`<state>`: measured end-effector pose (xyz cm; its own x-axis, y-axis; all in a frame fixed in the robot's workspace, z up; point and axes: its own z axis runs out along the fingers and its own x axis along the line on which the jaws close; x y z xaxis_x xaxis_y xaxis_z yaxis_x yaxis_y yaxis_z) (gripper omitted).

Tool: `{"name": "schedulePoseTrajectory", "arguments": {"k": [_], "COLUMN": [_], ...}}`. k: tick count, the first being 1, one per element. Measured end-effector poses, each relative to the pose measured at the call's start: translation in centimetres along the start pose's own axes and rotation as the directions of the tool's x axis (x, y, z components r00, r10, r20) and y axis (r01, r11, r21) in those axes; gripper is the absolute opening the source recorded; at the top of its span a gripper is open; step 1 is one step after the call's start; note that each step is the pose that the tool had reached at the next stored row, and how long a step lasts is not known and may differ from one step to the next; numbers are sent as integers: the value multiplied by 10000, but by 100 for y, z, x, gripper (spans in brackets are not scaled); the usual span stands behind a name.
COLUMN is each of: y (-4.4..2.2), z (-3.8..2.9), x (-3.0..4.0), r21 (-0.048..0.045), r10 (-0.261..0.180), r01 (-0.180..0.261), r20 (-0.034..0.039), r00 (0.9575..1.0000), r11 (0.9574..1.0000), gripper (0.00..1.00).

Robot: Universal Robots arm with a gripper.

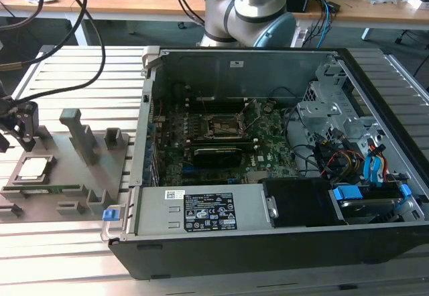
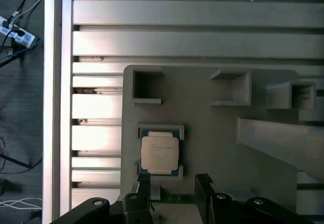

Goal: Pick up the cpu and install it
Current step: 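Pick up the cpu and move it towards the insertion slot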

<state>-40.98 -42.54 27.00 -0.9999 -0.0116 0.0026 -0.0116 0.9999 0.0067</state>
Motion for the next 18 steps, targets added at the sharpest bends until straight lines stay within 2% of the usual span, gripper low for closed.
{"name": "schedulePoseTrajectory", "arguments": {"k": [18], "y": [-1], "z": [190], "x": [0], "r21": [0], "r10": [0], "r01": [0], "r20": [0], "r00": [10000], "r11": [10000], "gripper": [48]}}
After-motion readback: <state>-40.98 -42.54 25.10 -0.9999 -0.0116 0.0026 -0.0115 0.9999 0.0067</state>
